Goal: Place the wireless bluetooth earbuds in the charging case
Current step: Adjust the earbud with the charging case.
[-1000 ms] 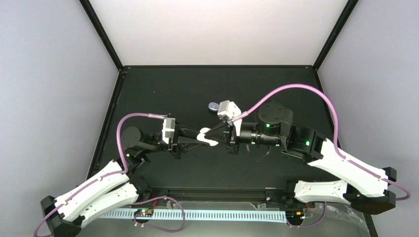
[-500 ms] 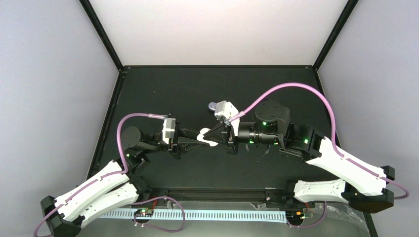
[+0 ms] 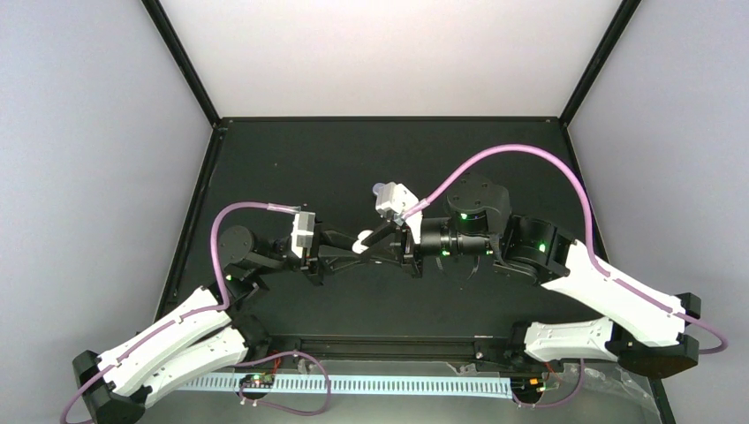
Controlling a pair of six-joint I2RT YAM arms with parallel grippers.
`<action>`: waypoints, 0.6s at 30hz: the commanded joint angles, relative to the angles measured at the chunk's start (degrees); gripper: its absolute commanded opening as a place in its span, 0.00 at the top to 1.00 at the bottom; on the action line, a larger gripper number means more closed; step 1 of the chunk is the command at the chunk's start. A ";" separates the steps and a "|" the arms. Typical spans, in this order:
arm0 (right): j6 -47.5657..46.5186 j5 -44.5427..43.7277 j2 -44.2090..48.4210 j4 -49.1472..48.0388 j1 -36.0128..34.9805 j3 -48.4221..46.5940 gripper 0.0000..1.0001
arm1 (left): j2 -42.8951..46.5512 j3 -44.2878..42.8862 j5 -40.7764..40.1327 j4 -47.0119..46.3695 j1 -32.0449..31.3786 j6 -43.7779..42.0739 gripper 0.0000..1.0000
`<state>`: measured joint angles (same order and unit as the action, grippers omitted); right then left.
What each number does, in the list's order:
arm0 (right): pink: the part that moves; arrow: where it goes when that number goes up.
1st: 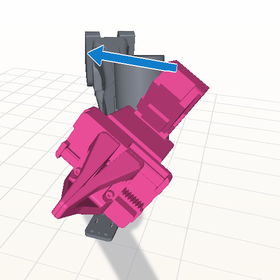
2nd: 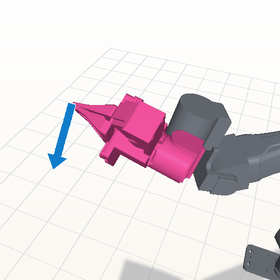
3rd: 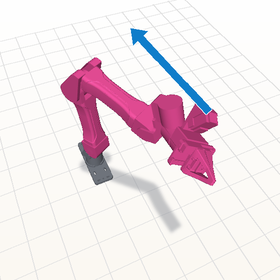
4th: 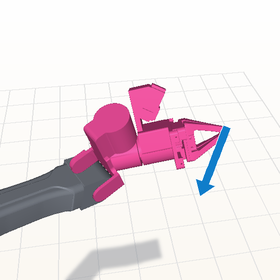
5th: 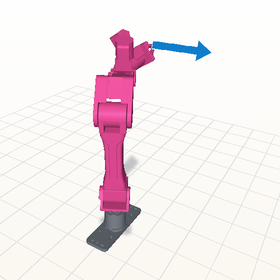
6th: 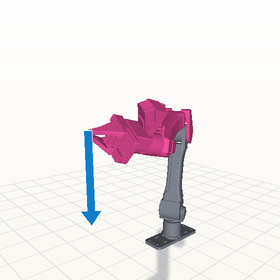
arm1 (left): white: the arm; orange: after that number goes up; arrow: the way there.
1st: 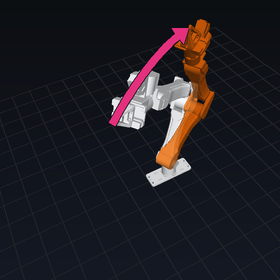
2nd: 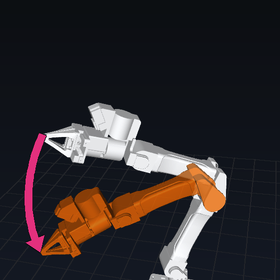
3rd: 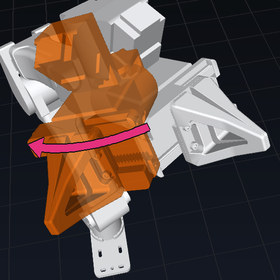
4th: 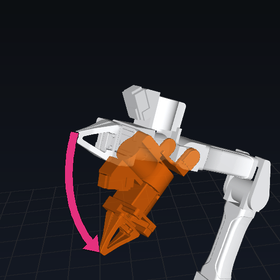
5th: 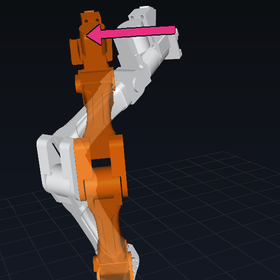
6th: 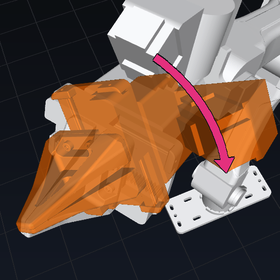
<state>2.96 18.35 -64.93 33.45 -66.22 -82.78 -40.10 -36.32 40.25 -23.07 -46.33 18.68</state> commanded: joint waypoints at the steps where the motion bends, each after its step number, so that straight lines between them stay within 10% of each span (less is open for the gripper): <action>1: -0.15 0.36 -0.87 3.95 -0.30 -1.25 0.77 | 0.79 -2.79 -0.99 -4.23 -0.30 -0.36 0.98; 10: -1.42 -3.35 3.02 7.85 -0.26 -10.97 0.54 | 1.48 -1.16 -1.38 -3.47 -0.31 -0.18 0.98; 18: 0.13 -24.76 5.87 6.01 -0.15 -6.04 0.44 | 2.07 -1.13 0.23 -3.93 -0.29 0.80 0.99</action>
<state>1.61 7.64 -59.07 39.59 -66.30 -91.59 -38.98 -36.32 39.40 -24.12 -46.33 18.72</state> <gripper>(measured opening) 0.564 0.205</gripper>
